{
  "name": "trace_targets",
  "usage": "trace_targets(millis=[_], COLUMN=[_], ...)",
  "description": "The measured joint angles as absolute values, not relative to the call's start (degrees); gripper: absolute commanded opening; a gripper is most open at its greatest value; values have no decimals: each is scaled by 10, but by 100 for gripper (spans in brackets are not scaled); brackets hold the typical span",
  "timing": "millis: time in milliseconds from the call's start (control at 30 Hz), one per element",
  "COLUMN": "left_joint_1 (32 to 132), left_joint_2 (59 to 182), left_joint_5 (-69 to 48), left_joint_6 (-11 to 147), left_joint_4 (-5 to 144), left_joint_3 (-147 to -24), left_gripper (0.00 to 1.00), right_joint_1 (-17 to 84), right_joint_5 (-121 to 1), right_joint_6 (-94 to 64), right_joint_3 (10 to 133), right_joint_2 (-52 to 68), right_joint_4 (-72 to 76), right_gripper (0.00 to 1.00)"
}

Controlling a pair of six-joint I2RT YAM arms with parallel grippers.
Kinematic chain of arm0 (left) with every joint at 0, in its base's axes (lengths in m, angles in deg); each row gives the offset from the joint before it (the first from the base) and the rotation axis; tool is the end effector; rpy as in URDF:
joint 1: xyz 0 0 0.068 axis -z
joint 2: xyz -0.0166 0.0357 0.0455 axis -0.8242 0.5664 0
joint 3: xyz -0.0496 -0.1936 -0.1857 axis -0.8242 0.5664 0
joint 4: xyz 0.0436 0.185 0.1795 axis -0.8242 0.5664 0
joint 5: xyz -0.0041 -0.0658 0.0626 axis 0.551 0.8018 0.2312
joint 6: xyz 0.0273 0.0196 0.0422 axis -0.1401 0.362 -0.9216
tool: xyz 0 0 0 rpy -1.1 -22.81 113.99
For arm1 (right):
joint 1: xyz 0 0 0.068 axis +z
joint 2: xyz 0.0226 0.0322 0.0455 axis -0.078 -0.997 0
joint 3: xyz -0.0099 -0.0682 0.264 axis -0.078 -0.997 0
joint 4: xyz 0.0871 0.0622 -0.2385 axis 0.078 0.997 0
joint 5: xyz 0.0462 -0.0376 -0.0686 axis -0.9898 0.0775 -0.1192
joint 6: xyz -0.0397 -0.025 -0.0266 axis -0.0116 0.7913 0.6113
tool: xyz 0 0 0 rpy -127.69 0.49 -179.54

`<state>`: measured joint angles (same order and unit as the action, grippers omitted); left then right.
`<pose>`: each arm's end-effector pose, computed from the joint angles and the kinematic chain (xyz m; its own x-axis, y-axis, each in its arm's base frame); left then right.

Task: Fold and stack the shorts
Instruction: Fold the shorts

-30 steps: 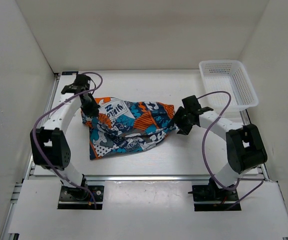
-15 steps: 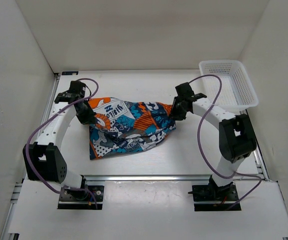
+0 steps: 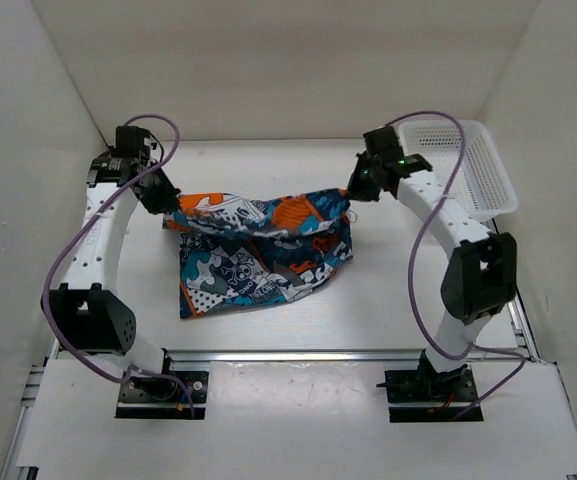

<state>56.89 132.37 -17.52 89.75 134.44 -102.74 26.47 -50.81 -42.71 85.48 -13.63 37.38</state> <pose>0.3056 -0.0080 0.3502 -0.7444 -0.5368 -0.3972 -0.4552 0.8431 -0.2863 0.3732 0.1500 0.2924 -0.7786 0.2989 -0.5518 0.0986 0.9266 0.3628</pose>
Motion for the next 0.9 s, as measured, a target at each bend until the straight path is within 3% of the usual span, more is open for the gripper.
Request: trace_targets(millis=[133, 267, 500, 533, 567, 667, 700, 733, 767, 800, 900], left_joint_1=[561, 561, 581, 592, 605, 644, 654, 659, 663, 664, 664], left_joint_2=[1289, 1226, 1147, 1144, 1143, 1147, 1152, 1156, 1161, 1165, 1165], left_joint_5=[-165, -152, -121, -111, -101, -79, -72, -69, -66, -65, -67], left_joint_6=[894, 897, 931, 937, 943, 953, 952, 952, 951, 950, 952], left_joint_4=[1347, 1338, 1312, 1307, 1299, 1283, 1282, 1281, 1276, 1269, 1260], left_joint_3=[-1045, -966, -729, -701, -674, -621, -615, -614, -614, -614, -615], left_gripper=[10, 10, 10, 12, 20, 47, 56, 66, 68, 78, 84], right_joint_1=[231, 220, 221, 216, 206, 158, 146, 136, 131, 131, 133], right_joint_5=[-508, -506, -488, -484, -484, -491, -492, -492, -494, -497, -511], right_joint_6=[-420, -417, -422, -425, -427, -430, -432, -432, -428, -426, -423], right_joint_3=[871, 843, 640, 603, 571, 519, 519, 524, 532, 540, 556], right_joint_2=[-73, -10, 61, 68, 73, 61, 51, 39, 29, 21, 14], right_joint_4=[379, 377, 373, 373, 373, 381, 378, 374, 371, 365, 351], right_gripper=[0, 0, 0, 0, 0, 24, 41, 48, 54, 70, 77])
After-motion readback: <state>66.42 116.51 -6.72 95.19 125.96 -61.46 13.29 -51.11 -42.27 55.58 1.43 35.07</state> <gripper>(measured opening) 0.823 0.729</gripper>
